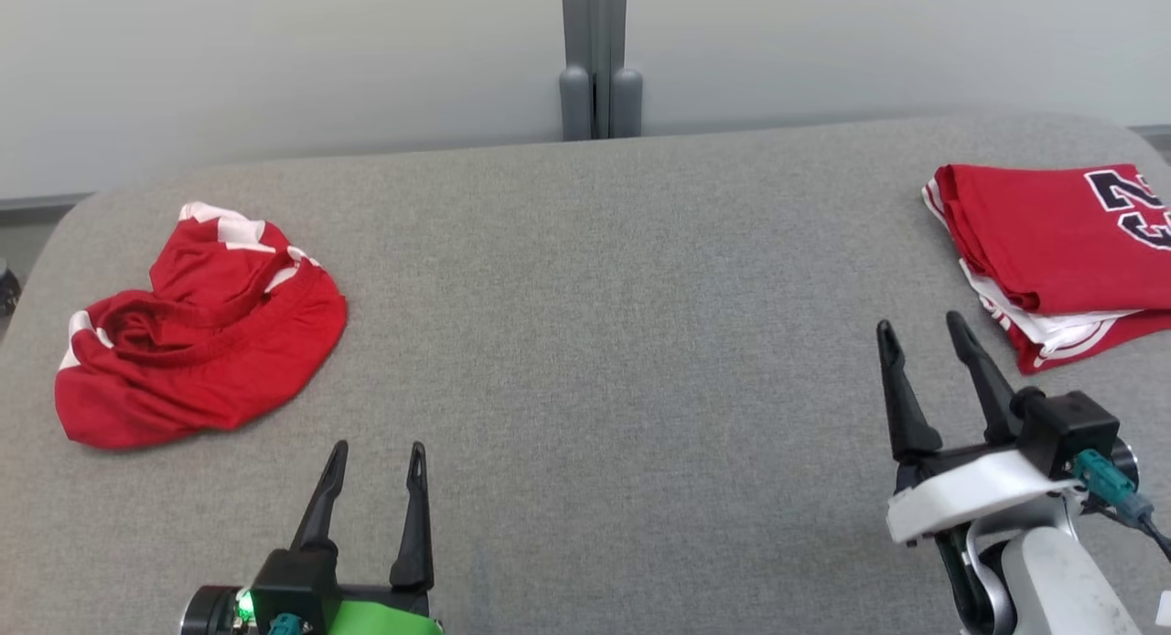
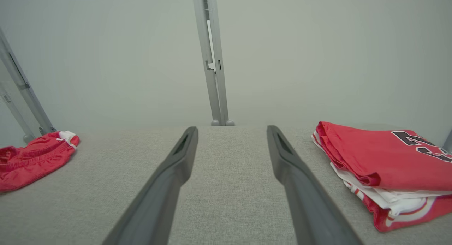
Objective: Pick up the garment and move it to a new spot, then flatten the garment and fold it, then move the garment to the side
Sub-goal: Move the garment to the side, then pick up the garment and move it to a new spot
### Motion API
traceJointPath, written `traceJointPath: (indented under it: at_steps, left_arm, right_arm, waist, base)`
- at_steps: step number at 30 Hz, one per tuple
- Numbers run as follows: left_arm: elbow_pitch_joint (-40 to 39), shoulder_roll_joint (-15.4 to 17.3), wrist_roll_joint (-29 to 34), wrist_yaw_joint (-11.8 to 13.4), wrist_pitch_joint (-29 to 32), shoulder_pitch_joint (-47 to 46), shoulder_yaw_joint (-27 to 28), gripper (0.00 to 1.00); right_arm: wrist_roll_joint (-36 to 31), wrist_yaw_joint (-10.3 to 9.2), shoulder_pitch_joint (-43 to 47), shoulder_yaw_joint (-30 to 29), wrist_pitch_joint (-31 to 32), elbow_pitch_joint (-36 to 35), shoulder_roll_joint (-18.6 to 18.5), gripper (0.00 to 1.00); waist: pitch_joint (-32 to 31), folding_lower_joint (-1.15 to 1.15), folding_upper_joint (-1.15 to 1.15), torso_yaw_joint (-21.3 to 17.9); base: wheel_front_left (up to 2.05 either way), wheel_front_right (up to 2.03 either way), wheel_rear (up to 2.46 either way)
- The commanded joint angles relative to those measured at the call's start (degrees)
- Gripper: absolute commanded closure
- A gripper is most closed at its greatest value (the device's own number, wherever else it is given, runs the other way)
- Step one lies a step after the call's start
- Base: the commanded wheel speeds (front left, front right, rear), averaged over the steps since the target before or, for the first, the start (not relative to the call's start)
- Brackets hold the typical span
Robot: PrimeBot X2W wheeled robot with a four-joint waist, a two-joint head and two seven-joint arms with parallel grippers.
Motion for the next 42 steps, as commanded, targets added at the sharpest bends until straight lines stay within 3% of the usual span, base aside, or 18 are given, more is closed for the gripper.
traceJointPath:
  at_steps: [1, 14, 22, 42]
  left_arm:
    - [0.0, 0.0, 0.7, -0.3, 0.0, 1.8, 0.4, 0.0]
    - [-3.7, 0.0, -0.4, 2.1, 0.0, 8.8, 1.9, 0.0]
    - [-4.4, 0.0, 1.1, 1.4, 0.0, 9.5, 2.2, 0.0]
    - [-4.0, 0.0, 2.7, 0.5, 0.0, 10.0, 1.8, 0.0]
  right_arm:
    - [0.1, -0.07, 2.2, 0.3, -0.1, -1.1, 0.4, 0.0]
    - [0.6, -0.06, 14.7, -0.1, -0.1, -4.7, 1.2, 0.0]
    - [-0.4, -0.06, 15.8, 2.5, -0.1, -4.3, 0.5, 0.0]
    - [-0.6, -0.06, 16.8, 2.2, -0.1, -4.6, 1.3, 0.0]
  waist:
    - [-4.7, 0.0, 0.0, -0.8]
    - [-9.3, 0.0, 0.0, 0.6]
    - [-10.0, 0.0, 0.0, 1.4]
    - [-10.5, 0.0, 0.0, 2.3]
  base:
    - [0.0, 0.0, 0.0]
    - [0.0, 0.0, 0.0]
    - [0.0, 0.0, 0.0]
    - [0.0, 0.0, 0.0]
